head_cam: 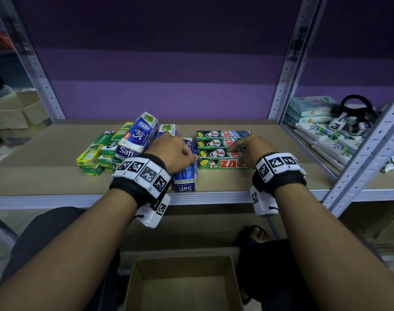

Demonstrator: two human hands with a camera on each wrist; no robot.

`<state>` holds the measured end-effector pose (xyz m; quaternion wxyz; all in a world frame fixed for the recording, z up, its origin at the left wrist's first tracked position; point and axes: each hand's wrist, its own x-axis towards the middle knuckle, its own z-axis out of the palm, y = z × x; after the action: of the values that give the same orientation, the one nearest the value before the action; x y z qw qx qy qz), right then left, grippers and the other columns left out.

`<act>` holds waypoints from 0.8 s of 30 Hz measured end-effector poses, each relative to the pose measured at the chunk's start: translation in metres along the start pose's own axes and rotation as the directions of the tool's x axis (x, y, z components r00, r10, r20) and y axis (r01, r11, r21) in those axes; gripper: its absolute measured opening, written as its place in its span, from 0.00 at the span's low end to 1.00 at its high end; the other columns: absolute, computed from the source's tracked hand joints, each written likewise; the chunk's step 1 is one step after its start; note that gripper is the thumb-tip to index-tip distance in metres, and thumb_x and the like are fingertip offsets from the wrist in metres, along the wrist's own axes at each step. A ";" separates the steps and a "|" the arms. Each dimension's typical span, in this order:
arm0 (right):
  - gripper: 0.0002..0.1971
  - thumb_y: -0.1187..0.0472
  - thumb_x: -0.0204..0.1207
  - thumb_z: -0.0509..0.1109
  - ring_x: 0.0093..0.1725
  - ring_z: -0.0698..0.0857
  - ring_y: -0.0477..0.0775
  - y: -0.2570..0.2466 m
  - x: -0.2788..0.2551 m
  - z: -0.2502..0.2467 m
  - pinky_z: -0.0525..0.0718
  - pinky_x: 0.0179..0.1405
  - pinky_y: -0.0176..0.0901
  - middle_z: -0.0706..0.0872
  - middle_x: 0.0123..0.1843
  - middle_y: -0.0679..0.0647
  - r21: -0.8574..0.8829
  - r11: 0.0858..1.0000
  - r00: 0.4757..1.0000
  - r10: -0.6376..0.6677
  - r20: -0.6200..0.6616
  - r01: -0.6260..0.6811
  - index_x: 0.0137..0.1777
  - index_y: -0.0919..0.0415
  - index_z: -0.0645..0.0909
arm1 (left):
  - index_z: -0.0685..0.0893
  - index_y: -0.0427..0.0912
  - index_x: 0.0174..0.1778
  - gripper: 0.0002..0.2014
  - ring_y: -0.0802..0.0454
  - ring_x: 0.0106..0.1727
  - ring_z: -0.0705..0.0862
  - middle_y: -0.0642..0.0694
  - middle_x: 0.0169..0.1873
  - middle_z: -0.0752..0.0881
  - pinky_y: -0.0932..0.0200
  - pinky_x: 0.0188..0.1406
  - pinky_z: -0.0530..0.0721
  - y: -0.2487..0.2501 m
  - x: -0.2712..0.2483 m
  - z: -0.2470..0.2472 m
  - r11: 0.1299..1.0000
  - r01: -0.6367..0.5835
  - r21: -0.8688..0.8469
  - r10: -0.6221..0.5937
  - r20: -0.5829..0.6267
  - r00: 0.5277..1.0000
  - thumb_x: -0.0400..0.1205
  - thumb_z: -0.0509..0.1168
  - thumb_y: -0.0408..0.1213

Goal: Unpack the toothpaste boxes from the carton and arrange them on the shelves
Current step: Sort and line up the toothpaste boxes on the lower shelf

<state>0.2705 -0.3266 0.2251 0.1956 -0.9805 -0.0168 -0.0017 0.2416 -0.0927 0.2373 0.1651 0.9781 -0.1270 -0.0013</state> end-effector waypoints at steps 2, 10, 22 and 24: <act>0.23 0.71 0.73 0.77 0.63 0.85 0.56 0.000 0.001 0.001 0.84 0.60 0.42 0.82 0.72 0.53 0.010 1.000 1.000 -0.002 -0.007 0.002 0.59 0.41 0.88 | 0.88 0.57 0.33 0.15 0.46 0.48 0.85 0.42 0.48 0.87 0.46 0.56 0.86 0.000 0.000 0.000 1.000 0.001 0.004 -0.001 0.002 1.000 0.82 0.65 0.57; 0.22 0.68 0.73 0.78 0.63 0.84 0.54 0.003 -0.001 0.001 0.79 0.54 0.37 0.82 0.71 0.51 0.013 0.999 0.999 -0.034 0.008 0.034 0.61 0.41 0.87 | 0.88 0.57 0.35 0.14 0.47 0.52 0.85 0.43 0.52 0.87 0.46 0.56 0.87 0.000 0.002 0.002 1.000 0.005 0.019 -0.005 -0.009 1.000 0.81 0.65 0.58; 0.12 0.61 0.77 0.76 0.51 0.88 0.46 -0.042 -0.005 -0.001 0.87 0.51 0.42 0.84 0.70 0.47 0.216 0.965 0.986 -0.132 -0.105 0.152 0.56 0.43 0.88 | 0.90 0.52 0.51 0.09 0.54 0.50 0.84 0.54 0.49 0.88 0.55 0.54 0.83 -0.025 -0.006 -0.019 0.988 -0.143 -0.058 0.118 -0.313 0.943 0.83 0.66 0.47; 0.12 0.61 0.78 0.75 0.47 0.88 0.48 -0.056 -0.003 0.000 0.86 0.44 0.36 0.86 0.65 0.48 0.214 0.959 0.978 -0.158 -0.136 0.184 0.55 0.43 0.88 | 0.90 0.54 0.53 0.09 0.53 0.51 0.83 0.54 0.48 0.87 0.59 0.53 0.79 -0.035 -0.012 -0.026 0.988 -0.150 -0.047 0.120 -0.389 0.913 0.82 0.65 0.45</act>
<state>0.2653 -0.2752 0.2468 0.3055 -0.9450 -0.0902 -0.0743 0.2402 -0.0494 0.2505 0.2236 0.9411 -0.1590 0.1975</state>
